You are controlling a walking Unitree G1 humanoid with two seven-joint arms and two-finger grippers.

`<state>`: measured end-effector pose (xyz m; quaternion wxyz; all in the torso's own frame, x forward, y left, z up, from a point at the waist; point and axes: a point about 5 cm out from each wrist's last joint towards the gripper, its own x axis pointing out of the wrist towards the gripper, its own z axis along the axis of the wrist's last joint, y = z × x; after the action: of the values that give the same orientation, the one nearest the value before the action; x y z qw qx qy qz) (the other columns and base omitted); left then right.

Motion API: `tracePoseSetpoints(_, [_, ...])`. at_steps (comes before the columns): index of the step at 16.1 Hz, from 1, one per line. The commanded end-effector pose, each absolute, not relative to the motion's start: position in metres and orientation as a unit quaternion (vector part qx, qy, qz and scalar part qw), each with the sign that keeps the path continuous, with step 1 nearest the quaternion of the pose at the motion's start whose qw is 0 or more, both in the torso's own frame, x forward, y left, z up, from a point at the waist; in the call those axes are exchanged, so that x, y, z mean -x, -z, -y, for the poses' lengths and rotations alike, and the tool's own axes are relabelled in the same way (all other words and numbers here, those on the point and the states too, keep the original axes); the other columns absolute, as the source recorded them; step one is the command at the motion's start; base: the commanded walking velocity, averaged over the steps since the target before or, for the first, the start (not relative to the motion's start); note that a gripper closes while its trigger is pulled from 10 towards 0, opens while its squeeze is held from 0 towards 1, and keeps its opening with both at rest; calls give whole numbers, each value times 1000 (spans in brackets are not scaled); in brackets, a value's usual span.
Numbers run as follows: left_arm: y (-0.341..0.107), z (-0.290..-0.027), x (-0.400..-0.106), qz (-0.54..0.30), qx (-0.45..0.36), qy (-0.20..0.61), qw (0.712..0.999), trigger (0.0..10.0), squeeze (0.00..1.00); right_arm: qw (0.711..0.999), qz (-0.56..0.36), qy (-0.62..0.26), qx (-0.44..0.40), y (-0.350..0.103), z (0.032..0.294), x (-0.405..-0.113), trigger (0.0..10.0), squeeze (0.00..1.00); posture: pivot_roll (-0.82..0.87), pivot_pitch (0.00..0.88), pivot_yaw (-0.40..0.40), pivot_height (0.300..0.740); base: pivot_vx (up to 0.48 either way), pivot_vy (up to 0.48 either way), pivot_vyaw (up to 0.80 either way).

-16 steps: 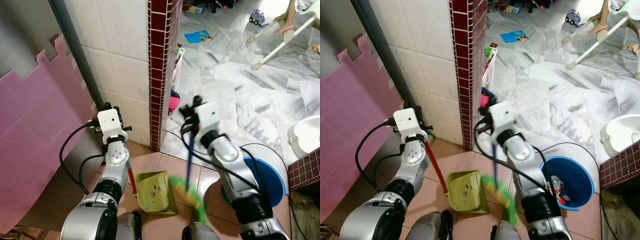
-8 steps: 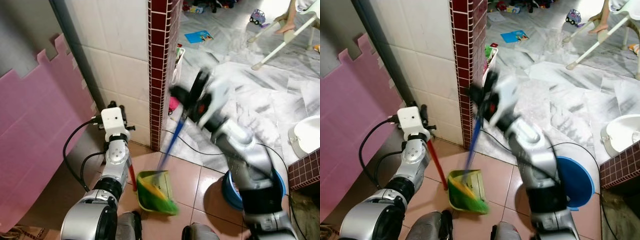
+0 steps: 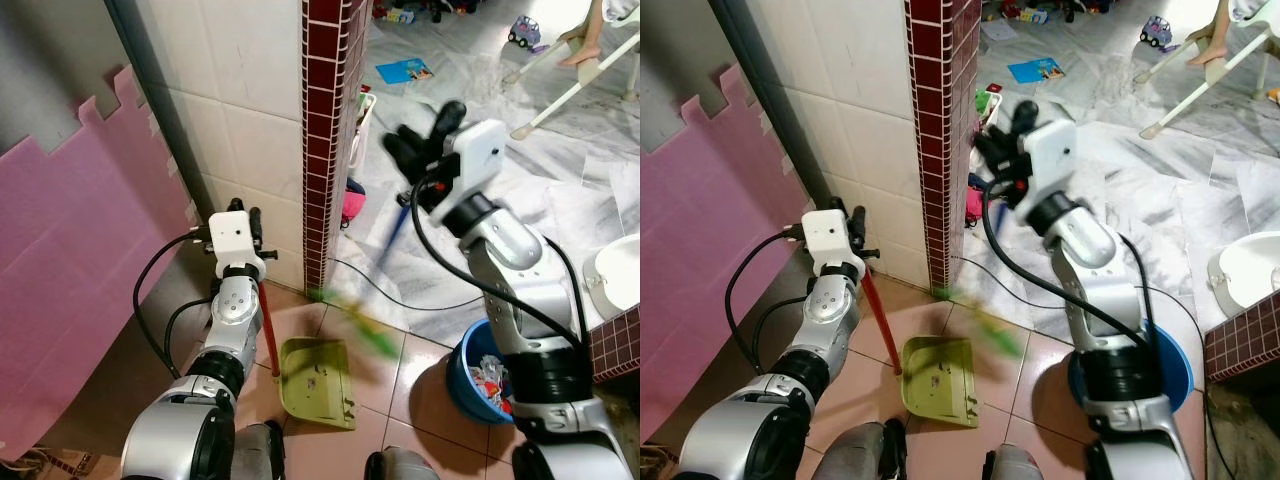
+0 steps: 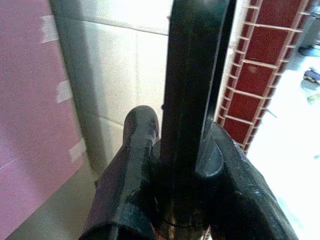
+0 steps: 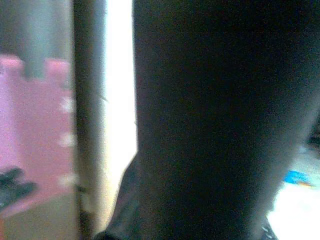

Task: Sweep floor

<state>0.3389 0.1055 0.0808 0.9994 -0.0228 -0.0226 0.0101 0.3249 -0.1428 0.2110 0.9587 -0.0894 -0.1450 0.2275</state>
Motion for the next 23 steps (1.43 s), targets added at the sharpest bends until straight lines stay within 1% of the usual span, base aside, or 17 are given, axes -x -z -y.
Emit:
tracePoseSetpoints(1, [-82,-96,-340,20,4,35,999,10000,0,965,132,-202,104,-199,144,-323,10000,0,-124,98,31,740,0,0,0])
tracePoseSetpoints(3, [-92,-98,-344,41,15,31,999,10000,0,968,118,-196,104,-188,142,-319,10000,0,-118,103,37,740,0,0,0])
tracePoseSetpoints(7, [-125,-105,-353,112,50,21,992,10000,0,974,93,-164,124,-167,142,-317,10000,0,-114,106,38,740,0,0,0])
tracePoseSetpoints(10, [-132,-113,-352,133,32,19,990,10000,0,976,76,-156,132,-159,141,-318,10000,0,-111,107,37,740,0,0,0])
tracePoseSetpoints(14, [-116,-122,-344,98,-5,31,995,10000,0,978,59,-139,145,-153,141,-320,10000,0,-102,116,32,740,0,0,0])
tracePoseSetpoints(15, [-114,-122,-343,93,-5,35,995,10000,0,978,59,-137,146,-152,142,-319,10000,0,-102,119,32,740,0,0,0])
tracePoseSetpoints(17, [-100,-115,-340,57,-1,40,998,10000,0,981,43,-128,141,-148,143,-319,10000,0,-105,120,31,740,0,0,0])
tracePoseSetpoints(20, [-86,-101,-336,21,22,41,999,10000,0,992,2,-93,91,-142,146,-320,10000,0,-118,114,31,740,0,0,0])
tracePoseSetpoints(21, [-83,-97,-335,12,32,38,999,10000,0,995,-18,-74,59,-139,148,-321,10000,0,-118,114,31,740,0,0,0])
tracePoseSetpoints(22, [-77,-87,-333,-6,41,50,998,10000,0,998,-40,-50,11,-137,149,-322,10000,0,-122,111,28,740,0,0,0])
tracePoseSetpoints(23, [-75,-81,-331,-9,41,59,997,10000,0,998,-33,-47,-39,-142,146,-324,10000,0,-122,111,28,740,0,0,0])
